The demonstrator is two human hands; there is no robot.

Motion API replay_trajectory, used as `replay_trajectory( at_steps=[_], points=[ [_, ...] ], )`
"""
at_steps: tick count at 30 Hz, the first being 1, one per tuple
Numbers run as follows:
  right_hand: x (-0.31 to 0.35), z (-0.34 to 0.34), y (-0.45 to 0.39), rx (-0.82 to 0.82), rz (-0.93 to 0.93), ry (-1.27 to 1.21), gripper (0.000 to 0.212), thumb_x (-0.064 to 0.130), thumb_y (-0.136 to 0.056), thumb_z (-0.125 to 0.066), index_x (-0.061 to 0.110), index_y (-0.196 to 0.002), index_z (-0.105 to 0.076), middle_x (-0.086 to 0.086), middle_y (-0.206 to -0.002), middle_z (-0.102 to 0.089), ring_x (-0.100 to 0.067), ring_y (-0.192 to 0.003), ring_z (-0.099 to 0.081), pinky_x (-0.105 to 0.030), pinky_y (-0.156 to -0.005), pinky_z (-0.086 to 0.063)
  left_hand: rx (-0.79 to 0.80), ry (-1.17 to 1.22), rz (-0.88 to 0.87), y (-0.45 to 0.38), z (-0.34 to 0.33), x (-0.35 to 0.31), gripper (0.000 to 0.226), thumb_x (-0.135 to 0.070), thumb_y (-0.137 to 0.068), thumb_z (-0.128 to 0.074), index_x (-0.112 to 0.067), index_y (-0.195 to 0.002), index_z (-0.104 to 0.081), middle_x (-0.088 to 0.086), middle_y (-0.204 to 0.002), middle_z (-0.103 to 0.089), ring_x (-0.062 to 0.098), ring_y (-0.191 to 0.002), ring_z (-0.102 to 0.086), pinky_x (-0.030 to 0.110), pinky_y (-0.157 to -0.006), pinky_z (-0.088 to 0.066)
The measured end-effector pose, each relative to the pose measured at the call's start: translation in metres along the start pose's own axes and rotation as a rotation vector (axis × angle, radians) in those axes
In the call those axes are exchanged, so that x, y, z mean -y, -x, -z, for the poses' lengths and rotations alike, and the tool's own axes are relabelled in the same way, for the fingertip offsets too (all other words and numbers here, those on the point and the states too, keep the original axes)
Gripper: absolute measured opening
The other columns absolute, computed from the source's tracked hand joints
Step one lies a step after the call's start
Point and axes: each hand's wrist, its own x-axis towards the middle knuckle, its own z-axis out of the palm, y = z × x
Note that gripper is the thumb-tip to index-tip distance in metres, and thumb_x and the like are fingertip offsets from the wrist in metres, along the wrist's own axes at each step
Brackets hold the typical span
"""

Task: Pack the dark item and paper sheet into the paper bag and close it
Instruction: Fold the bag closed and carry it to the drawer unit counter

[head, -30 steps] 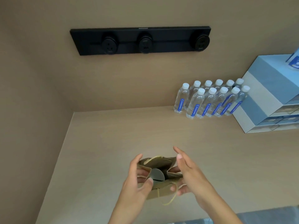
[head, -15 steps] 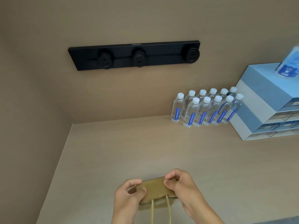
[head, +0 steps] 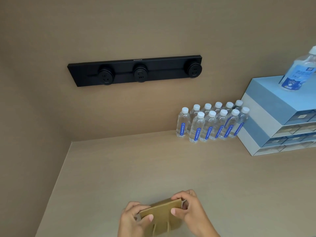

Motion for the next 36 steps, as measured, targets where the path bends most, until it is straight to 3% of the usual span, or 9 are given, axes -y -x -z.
replay_trajectory(
  at_steps=[3, 5, 9, 13, 18, 21, 24, 29, 36],
  points=[
    [-0.01, 0.002, -0.005, 0.031, 0.027, -0.043, 0.035, 0.003, -0.062, -0.082, 0.026, -0.087, -0.074, -0.005, -0.098, -0.045, -0.014, -0.07, -0.045, -0.011, -0.067, -0.041, 0.075, 0.057, 0.008, -0.002, 0.006, 0.008, 0.048, 0.003, -0.069, -0.082, -0.045, -0.066, -0.078, -0.007, -0.092, -0.075, 0.004, -0.092, -0.067, 0.014, -0.08, -0.046],
    [-0.017, 0.002, -0.005, 0.066, 0.034, -0.049, 0.033, 0.015, -0.06, -0.079, 0.026, -0.091, -0.074, -0.005, -0.106, -0.046, -0.014, -0.079, -0.048, -0.014, -0.07, -0.042, 0.104, 0.08, 0.041, -0.002, 0.007, 0.012, 0.03, 0.004, -0.072, -0.08, -0.025, -0.081, -0.081, 0.002, -0.096, -0.078, 0.01, -0.094, -0.07, 0.018, -0.088, -0.047],
    [-0.029, 0.001, -0.005, 0.074, 0.038, -0.052, 0.014, 0.008, -0.074, -0.077, 0.019, -0.081, -0.074, 0.002, -0.118, -0.052, -0.009, -0.096, -0.055, -0.021, -0.076, -0.04, 0.084, 0.115, 0.087, -0.004, 0.002, 0.023, 0.017, 0.007, -0.073, -0.078, -0.007, -0.083, -0.082, 0.002, -0.088, -0.08, -0.009, -0.082, -0.068, -0.002, -0.074, -0.043],
    [-0.035, -0.006, -0.007, -0.007, 0.044, -0.133, 0.032, -0.009, -0.076, -0.074, 0.023, -0.074, -0.078, -0.002, -0.105, -0.066, -0.021, -0.104, -0.059, -0.023, -0.085, -0.044, 0.028, 0.132, 0.101, -0.004, -0.006, 0.028, 0.014, 0.006, -0.075, -0.078, -0.004, -0.084, -0.082, 0.003, -0.088, -0.081, 0.008, -0.09, -0.067, -0.005, -0.072, -0.042],
    [-0.034, -0.012, -0.009, -0.047, -0.01, -0.215, 0.022, -0.016, -0.073, -0.07, 0.003, -0.078, -0.08, -0.011, -0.101, -0.071, -0.008, -0.102, -0.062, -0.003, -0.08, -0.042, -0.038, 0.125, 0.112, -0.003, -0.009, 0.029, 0.016, 0.001, -0.073, -0.08, -0.014, -0.076, -0.084, 0.002, -0.088, -0.081, 0.002, -0.087, -0.07, -0.007, -0.073, -0.041],
    [-0.029, -0.013, -0.006, -0.095, -0.008, -0.274, 0.024, -0.017, -0.075, -0.068, 0.004, -0.079, -0.08, -0.01, -0.099, -0.075, -0.012, -0.095, -0.068, -0.011, -0.081, -0.048, -0.049, 0.132, 0.124, -0.008, -0.009, 0.024, 0.031, 0.002, -0.075, -0.078, -0.025, -0.059, -0.081, -0.001, -0.07, -0.08, 0.002, -0.07, -0.07, -0.001, -0.061, -0.045],
    [-0.014, -0.007, 0.004, -0.179, 0.024, -0.321, 0.022, -0.012, -0.079, -0.066, 0.005, -0.079, -0.08, -0.007, -0.092, -0.079, -0.02, -0.09, -0.071, -0.03, -0.084, -0.053, -0.078, 0.192, 0.052, -0.012, -0.01, 0.009, 0.047, 0.01, -0.076, -0.073, -0.028, -0.049, -0.077, -0.004, -0.048, -0.071, -0.009, -0.043, -0.054, 0.004, -0.047, -0.044],
    [0.024, 0.029, 0.037, -0.446, 0.122, -0.377, 0.022, -0.008, -0.081, -0.065, 0.009, -0.078, -0.079, -0.001, -0.087, -0.079, -0.014, -0.087, -0.072, -0.021, -0.079, -0.053, 0.039, 0.174, -0.207, -0.026, -0.021, -0.048, 0.049, 0.008, -0.078, -0.072, -0.035, -0.056, -0.076, -0.012, -0.049, -0.069, -0.01, -0.045, -0.052, 0.007, -0.046, -0.042],
    [0.032, 0.105, 0.122, -0.869, 0.178, -0.406, 0.025, -0.006, -0.083, -0.066, 0.014, -0.078, -0.078, 0.003, -0.083, -0.079, -0.009, -0.08, -0.071, -0.018, -0.073, -0.053, 0.413, 0.268, -0.44, 0.003, -0.093, -0.138, 0.007, -0.019, -0.074, -0.069, -0.018, -0.074, -0.076, -0.003, -0.06, -0.067, 0.008, -0.058, -0.053, 0.028, -0.059, -0.045]
  ],
)
